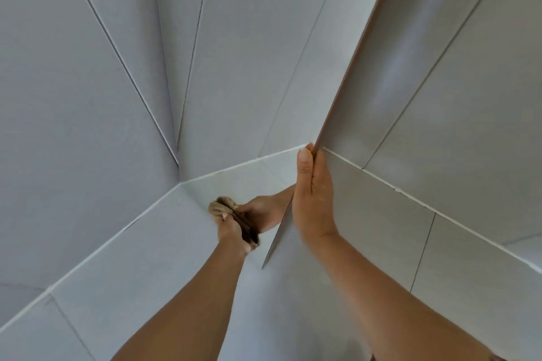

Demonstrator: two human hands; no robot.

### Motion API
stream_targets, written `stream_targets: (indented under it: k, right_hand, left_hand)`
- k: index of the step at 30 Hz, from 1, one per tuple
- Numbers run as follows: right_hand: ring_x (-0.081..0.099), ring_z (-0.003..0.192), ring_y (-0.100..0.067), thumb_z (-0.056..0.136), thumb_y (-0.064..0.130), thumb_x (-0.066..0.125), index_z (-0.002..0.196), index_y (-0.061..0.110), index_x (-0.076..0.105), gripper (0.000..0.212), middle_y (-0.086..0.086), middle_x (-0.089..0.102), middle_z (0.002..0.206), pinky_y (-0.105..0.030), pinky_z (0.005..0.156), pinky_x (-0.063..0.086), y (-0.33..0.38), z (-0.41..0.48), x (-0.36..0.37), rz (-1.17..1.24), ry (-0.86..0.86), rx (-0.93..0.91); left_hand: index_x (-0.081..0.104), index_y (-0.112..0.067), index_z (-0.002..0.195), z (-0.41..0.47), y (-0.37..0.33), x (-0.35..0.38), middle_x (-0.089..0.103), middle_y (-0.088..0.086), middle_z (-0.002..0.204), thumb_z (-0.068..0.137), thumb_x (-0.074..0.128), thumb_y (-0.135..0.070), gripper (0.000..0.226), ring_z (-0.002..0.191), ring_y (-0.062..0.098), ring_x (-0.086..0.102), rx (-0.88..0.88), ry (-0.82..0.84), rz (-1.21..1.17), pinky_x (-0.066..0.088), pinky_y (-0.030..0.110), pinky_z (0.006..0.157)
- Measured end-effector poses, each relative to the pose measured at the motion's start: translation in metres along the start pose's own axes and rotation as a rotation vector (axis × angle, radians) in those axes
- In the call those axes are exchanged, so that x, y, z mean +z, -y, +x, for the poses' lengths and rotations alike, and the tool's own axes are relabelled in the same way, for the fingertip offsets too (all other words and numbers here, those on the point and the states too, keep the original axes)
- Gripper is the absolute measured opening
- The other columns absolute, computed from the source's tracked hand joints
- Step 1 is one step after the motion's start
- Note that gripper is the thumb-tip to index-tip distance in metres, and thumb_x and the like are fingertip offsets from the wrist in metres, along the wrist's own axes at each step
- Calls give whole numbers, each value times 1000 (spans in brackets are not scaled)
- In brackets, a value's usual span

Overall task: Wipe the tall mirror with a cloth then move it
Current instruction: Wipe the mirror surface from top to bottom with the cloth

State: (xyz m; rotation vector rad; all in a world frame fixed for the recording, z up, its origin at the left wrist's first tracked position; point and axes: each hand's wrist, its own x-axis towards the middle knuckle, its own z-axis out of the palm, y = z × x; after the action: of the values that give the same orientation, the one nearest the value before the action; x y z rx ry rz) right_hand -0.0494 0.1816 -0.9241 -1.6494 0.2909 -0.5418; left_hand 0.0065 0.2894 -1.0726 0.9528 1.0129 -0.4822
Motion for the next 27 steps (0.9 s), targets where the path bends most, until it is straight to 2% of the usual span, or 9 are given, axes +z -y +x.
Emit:
stream_targets:
  k: [3,5,7,10,13,16,19,22,27]
  right_hand:
    - [46,64,2,102,28,37,85,13,49,26,12,46,70,-11,64,40,6,-1,-7,-73,85,73]
    - [47,67,0,101,32,38,87,13,51,28,12,50,71,-13,65,40,14,0,-15,-129,134,126]
    - [53,72,1,100,37,39,88,19,54,27,12,57,76,-11,67,41,25,1,-23,-185,197,199]
    - [62,85,0,101,39,35,93,29,59,28,15,69,90,-12,73,44,43,8,-33,-332,308,256]
    - [62,105,-20,101,35,37,115,25,56,26,4,69,112,-30,82,44,72,15,-37,-427,344,342]
    - [56,117,-32,100,33,38,132,17,47,36,-10,64,125,-34,89,42,127,23,-45,-453,302,494]
    - [54,121,-30,101,35,37,134,17,46,39,-9,60,131,-32,92,40,177,29,-54,-441,285,513]
    - [52,123,-28,102,34,36,136,16,45,40,-7,58,134,-28,89,37,225,35,-66,-446,280,511]
    - [53,120,-28,103,31,31,135,13,46,40,-9,60,129,-26,83,34,303,46,-90,-465,283,510]
  left_hand:
    - [58,-16,113,-34,13,7,59,6,104,109,37,-34,28,96,26,61,10,-3,-66,48,36,80]
    - [58,-11,104,-56,9,16,59,7,92,109,38,-32,30,82,23,59,2,-1,-72,50,38,81]
    - [58,-12,95,-81,-4,28,58,6,91,109,39,-31,31,83,22,58,0,6,-59,50,38,89]
    - [57,-10,96,-119,-30,50,62,8,105,109,39,-31,31,102,26,62,16,28,-45,52,37,94]
    - [56,-12,127,-161,-51,67,58,11,136,109,39,-29,30,130,28,55,49,51,-46,43,42,114]
    - [50,-10,140,-222,-73,86,54,10,144,108,41,-27,36,134,30,53,73,68,-31,41,46,115]
    - [48,-13,141,-270,-94,110,54,11,145,108,41,-25,36,134,30,54,106,107,-34,41,48,115]
    - [51,-14,134,-324,-116,133,55,9,144,108,42,-26,30,132,30,56,110,140,-3,43,47,114]
    - [50,-13,140,-415,-145,165,59,9,132,107,46,-21,35,122,26,59,178,140,138,47,37,108]
